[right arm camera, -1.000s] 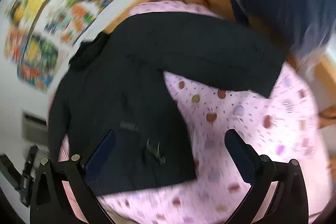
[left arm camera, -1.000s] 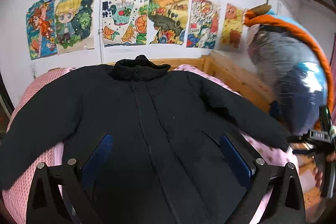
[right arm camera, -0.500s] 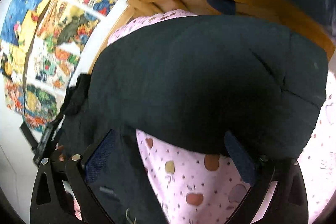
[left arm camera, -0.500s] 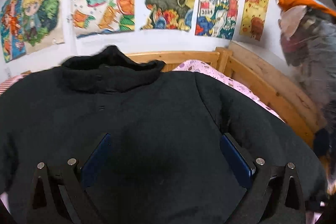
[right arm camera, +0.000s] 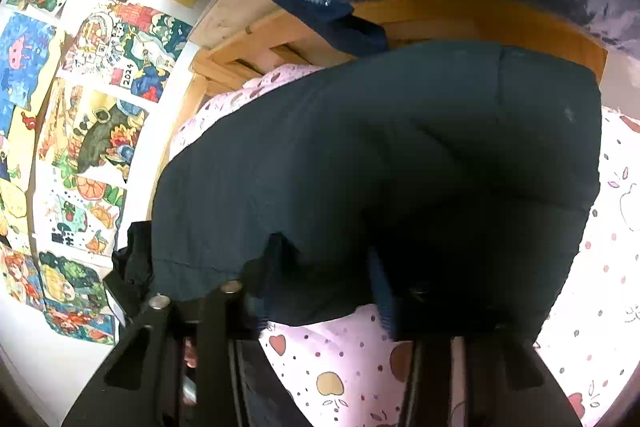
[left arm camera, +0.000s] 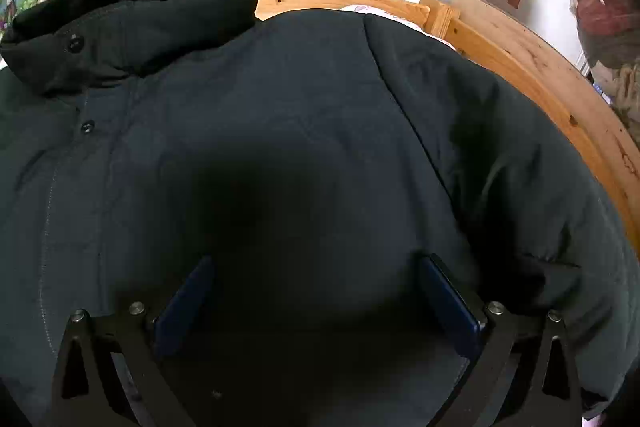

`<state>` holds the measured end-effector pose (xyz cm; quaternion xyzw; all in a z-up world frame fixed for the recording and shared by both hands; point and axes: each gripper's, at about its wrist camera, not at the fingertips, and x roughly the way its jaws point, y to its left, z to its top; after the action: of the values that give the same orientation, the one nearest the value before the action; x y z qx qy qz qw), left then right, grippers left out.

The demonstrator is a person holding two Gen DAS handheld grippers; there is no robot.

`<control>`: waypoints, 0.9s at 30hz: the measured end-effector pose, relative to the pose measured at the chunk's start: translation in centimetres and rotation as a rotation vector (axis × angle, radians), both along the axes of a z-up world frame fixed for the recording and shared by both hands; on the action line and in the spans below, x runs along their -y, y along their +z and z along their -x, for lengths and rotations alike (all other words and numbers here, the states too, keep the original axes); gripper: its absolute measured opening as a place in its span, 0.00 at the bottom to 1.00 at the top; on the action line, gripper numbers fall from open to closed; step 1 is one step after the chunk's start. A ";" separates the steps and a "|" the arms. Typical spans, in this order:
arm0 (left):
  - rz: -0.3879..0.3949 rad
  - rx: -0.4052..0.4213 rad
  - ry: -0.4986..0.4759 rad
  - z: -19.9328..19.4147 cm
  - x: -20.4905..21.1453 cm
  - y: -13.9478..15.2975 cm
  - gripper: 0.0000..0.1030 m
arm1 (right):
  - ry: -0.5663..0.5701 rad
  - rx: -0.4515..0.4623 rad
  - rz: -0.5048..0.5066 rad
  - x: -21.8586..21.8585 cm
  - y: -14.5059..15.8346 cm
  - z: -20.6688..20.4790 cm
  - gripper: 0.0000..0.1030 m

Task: Fold large clothes

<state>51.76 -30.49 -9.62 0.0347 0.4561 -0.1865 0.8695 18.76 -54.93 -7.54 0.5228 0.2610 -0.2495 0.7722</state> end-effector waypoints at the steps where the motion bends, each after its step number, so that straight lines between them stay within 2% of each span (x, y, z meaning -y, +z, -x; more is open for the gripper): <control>1: 0.013 0.003 0.001 0.2 -0.3 0.2 1.00 | 0.010 0.006 0.030 -0.2 0.5 -0.1 0.19; 3: 0.046 0.004 0.009 0.7 -1.2 1.1 0.99 | 0.031 0.021 0.097 -0.7 1.4 -0.3 0.11; 7: 0.139 0.023 0.008 3.0 -4.2 4.5 0.99 | 0.054 0.086 0.313 -1.2 5.5 -0.9 0.08; 12: 0.188 0.112 -0.025 6.2 -9.3 9.7 0.99 | 0.172 0.202 0.773 -6.0 13.4 -4.4 0.08; 13: 0.207 0.137 -0.026 7.3 -11.2 11.0 0.99 | 0.198 0.223 0.833 -7.1 14.3 -4.5 0.08; 16: 0.252 0.163 -0.003 8.7 -15.7 12.9 0.99 | 0.369 0.322 1.009 -12.1 17.8 -7.6 0.08; 19: 0.276 0.213 0.085 10.1 -21.4 14.7 0.99 | 0.555 0.417 1.031 -16.8 19.8 -10.1 0.08; 22: 0.278 0.241 0.164 11.1 -26.3 15.8 0.99 | 0.732 0.475 1.120 -22.8 20.3 -12.2 0.08; 25: 0.304 0.254 0.234 11.8 -30.0 16.2 0.99 | 0.908 0.495 1.157 -28.8 19.7 -14.3 0.07; 27: 0.327 0.260 0.288 12.6 -32.8 16.2 0.99 | 1.012 0.475 1.156 -32.2 18.6 -15.8 0.07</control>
<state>39.17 2.30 6.58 -0.1481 0.3043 -0.1263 0.9325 34.57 -22.71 11.05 -0.1023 0.1244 0.1528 0.9750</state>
